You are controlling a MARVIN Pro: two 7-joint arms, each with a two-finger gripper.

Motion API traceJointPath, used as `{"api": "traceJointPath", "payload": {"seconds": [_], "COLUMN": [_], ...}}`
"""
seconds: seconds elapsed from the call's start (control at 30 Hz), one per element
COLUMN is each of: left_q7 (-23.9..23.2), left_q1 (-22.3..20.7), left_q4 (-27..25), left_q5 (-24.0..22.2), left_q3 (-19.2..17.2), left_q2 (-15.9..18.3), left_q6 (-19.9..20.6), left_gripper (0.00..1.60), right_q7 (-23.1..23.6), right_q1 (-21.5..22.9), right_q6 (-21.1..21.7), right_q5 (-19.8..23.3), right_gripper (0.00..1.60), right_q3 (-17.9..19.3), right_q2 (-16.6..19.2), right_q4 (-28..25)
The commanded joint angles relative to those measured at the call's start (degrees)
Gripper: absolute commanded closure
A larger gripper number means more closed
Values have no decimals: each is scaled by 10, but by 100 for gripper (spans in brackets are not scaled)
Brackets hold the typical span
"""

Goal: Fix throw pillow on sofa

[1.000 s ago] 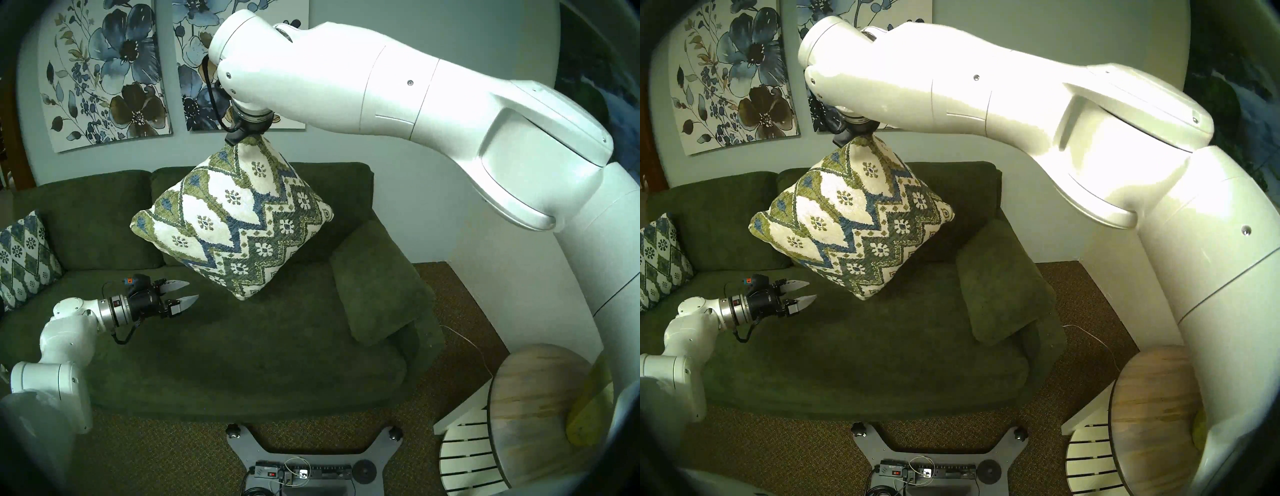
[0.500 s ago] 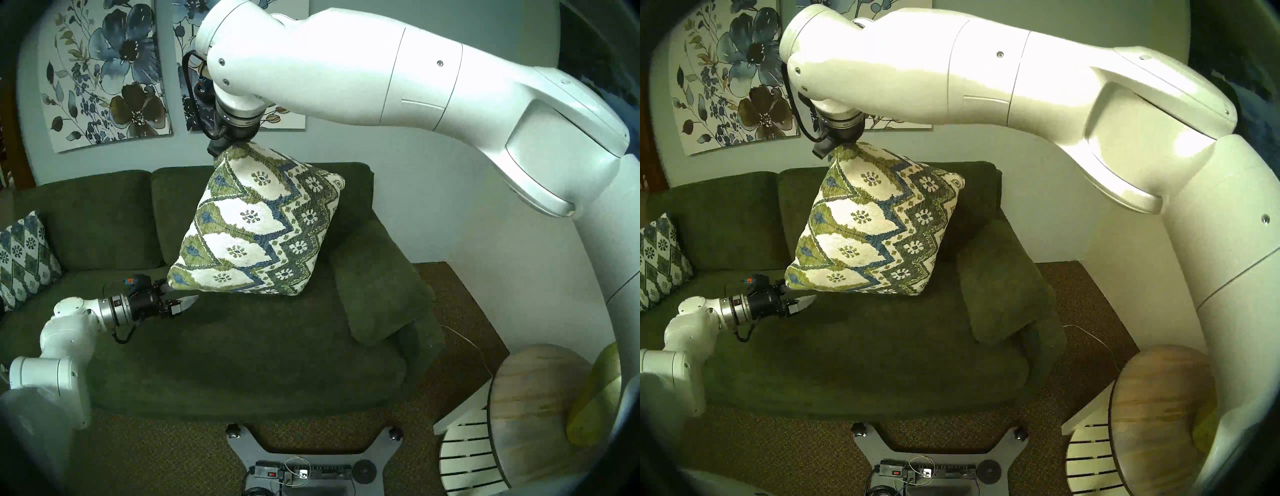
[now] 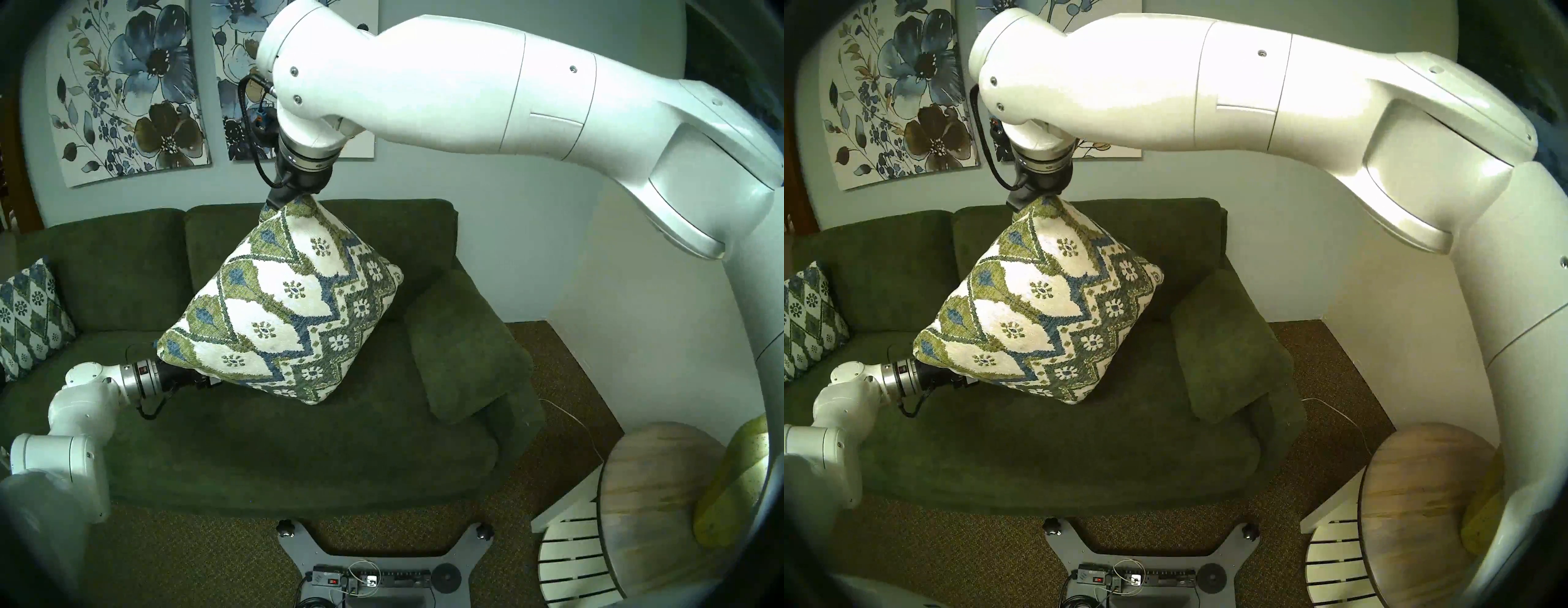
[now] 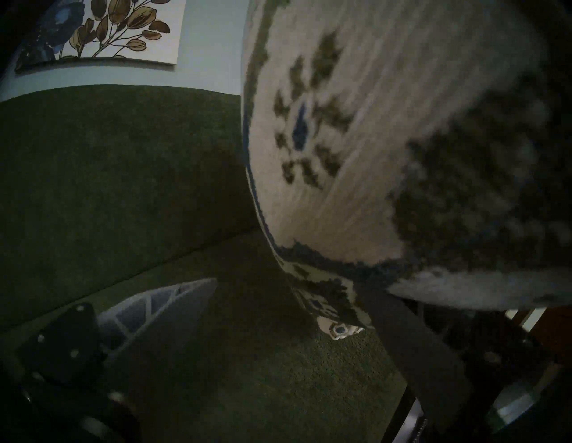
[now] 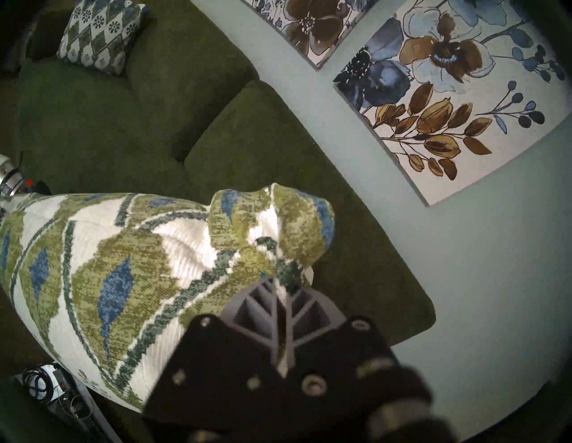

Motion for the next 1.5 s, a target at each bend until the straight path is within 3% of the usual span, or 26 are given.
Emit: {"api": "traceJointPath", "payload": {"seconds": [0.0, 0.37, 0.73, 0.93, 1.2, 1.4, 1.47], "left_q7": [0, 0, 0, 0, 0, 0, 0], "left_q1": [-13, -14, -16, -19, -26, -30, -32], "left_q4": [-2, -1, 1, 4, 14, 21, 24], "left_q5": [-3, -3, -5, -6, -7, -7, -7], "left_q3": [0, 4, 7, 9, 11, 12, 13], "left_q2": [1, 2, 3, 3, 4, 5, 5], "left_q6": [-1, -6, -10, -12, -13, -14, -14], "left_gripper": [0, 0, 0, 0, 0, 0, 0], "right_q7": [-47, -101, -163, -200, -252, -265, -261], "right_q1": [47, 71, 75, 74, 46, 34, 26], "right_q6": [-1, -1, -1, -1, -1, -17, -22], "right_q5": [25, 94, 179, 234, 305, 321, 327], "right_gripper": [160, 160, 160, 160, 160, 160, 160], "right_q3": [-6, -46, -124, -163, -210, -228, -234], "right_q2": [31, 54, 76, 63, 11, 0, -15], "right_q4": [-11, -27, -14, 6, 93, 116, 149]}}
